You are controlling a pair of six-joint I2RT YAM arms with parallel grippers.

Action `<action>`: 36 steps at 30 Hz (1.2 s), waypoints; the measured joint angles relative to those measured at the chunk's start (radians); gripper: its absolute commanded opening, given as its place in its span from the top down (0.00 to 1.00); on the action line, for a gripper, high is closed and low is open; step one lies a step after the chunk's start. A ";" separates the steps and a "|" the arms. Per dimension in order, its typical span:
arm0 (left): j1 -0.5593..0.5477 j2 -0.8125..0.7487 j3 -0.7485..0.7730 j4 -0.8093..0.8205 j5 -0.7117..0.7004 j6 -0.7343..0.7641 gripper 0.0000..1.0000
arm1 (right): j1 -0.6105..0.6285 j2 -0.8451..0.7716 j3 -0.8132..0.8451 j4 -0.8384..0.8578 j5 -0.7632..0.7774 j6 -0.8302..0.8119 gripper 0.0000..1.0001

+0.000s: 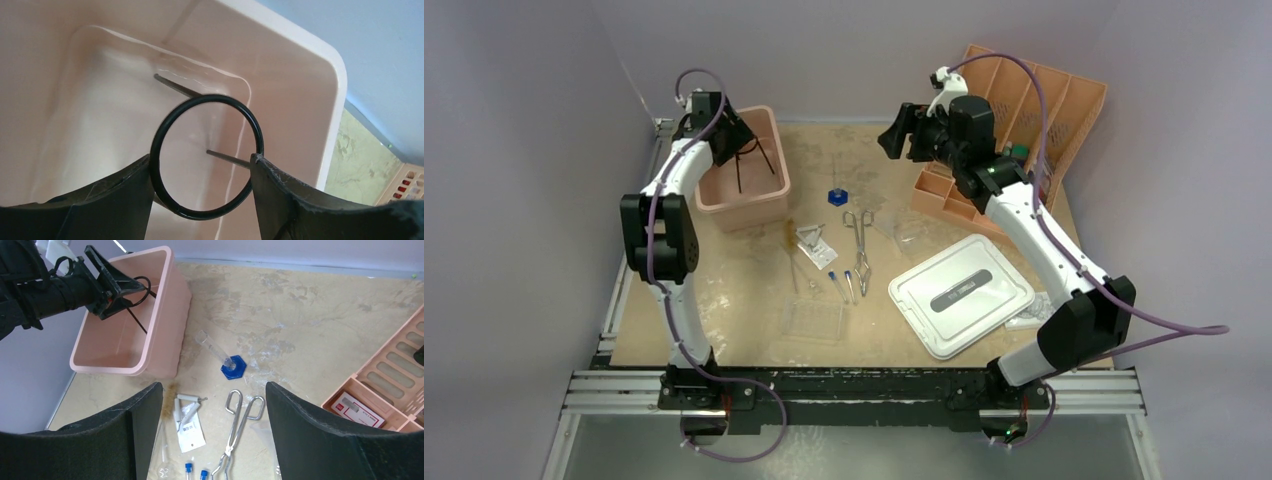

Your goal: Organize the chemistry lab equipment

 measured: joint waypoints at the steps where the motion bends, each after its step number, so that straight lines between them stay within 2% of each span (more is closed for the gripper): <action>1: -0.005 0.010 0.009 -0.001 0.006 0.004 0.35 | 0.000 0.000 -0.001 0.000 0.002 0.000 0.23; 8: -0.027 0.053 0.032 -0.004 0.064 0.019 0.42 | 0.000 -0.002 -0.016 -0.001 0.019 0.000 0.24; 17: -0.028 0.053 0.032 -0.016 0.039 0.027 0.31 | 0.000 -0.011 -0.016 -0.001 0.027 0.000 0.24; 28: -0.028 0.018 0.031 -0.078 -0.035 0.031 0.27 | 0.000 -0.011 -0.016 -0.001 0.026 0.000 0.25; 36: -0.028 -0.044 0.028 -0.108 -0.083 0.053 0.28 | 0.000 -0.011 -0.016 -0.001 0.026 0.002 0.25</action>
